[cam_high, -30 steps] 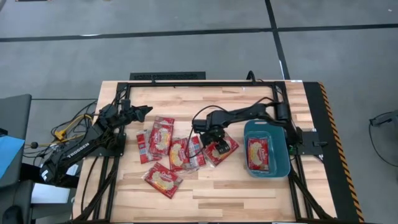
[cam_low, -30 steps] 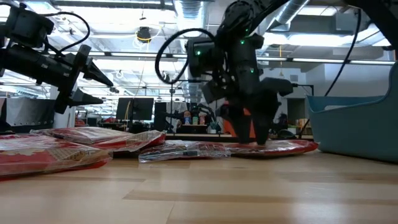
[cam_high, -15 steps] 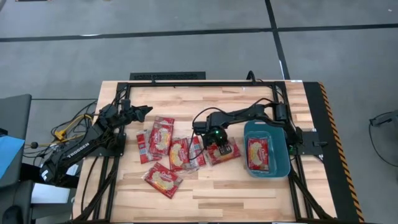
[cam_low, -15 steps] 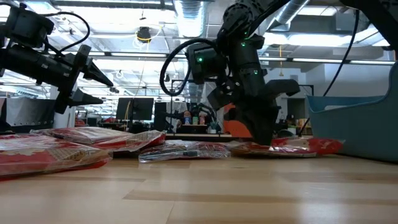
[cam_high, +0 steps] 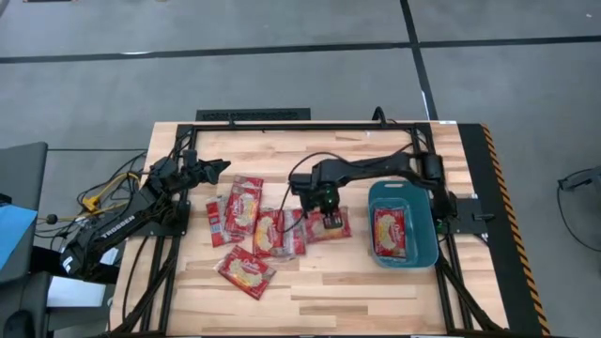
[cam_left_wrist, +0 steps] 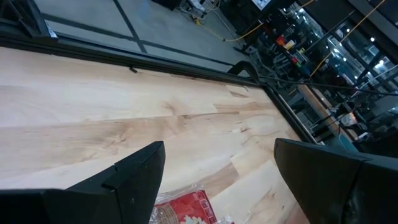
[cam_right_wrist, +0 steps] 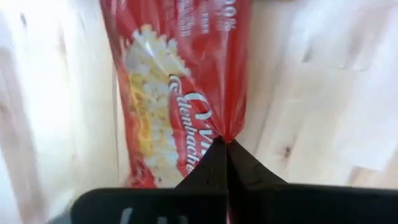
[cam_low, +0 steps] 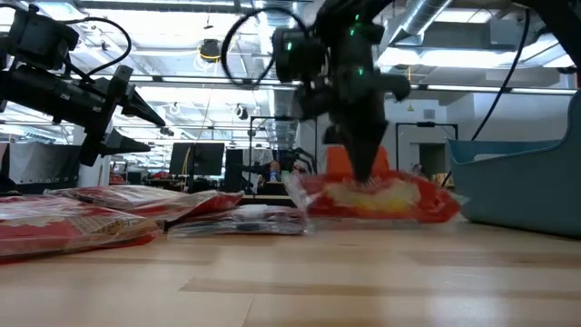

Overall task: Sort popcorn bags into baskets
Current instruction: Stack the popcorn bag in the blue bin

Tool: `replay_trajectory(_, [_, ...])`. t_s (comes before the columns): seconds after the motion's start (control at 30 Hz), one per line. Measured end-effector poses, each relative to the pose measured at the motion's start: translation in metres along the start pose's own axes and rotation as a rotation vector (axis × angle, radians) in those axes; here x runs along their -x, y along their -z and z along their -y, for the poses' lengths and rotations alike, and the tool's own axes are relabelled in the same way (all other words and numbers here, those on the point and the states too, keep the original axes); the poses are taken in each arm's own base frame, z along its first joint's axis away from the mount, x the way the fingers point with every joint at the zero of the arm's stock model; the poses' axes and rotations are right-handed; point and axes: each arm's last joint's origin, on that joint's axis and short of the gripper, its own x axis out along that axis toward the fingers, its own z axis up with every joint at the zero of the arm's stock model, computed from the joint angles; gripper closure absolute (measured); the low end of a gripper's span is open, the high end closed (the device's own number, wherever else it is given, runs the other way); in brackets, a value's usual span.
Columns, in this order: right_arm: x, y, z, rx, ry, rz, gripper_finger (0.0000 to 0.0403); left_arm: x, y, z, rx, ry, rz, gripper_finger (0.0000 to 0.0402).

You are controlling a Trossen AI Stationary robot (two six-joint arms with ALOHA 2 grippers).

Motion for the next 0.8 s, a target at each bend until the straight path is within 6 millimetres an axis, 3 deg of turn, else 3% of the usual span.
replay_trajectory(0.33, [0.061,0.019,-0.001,-0.231,0.029,0.177,0.0401,-0.001,0.001,-0.001,0.001,-0.017,-0.007,0.0111])
replay_trajectory(0.47, [0.082,0.028,-0.007,-0.404,0.028,0.234,0.0402,-0.001,0.001,-0.001,0.002,-0.02,-0.01,0.0111])
replay_trajectory(0.6, [0.106,0.044,-0.018,-0.563,0.029,0.278,0.0402,-0.001,0.001,-0.001,0.003,-0.02,-0.01,0.0111])
replay_trajectory(0.8, [0.139,0.084,-0.042,-0.806,0.126,0.269,0.0402,-0.001,0.001,-0.001,0.006,-0.019,-0.01,0.0111])
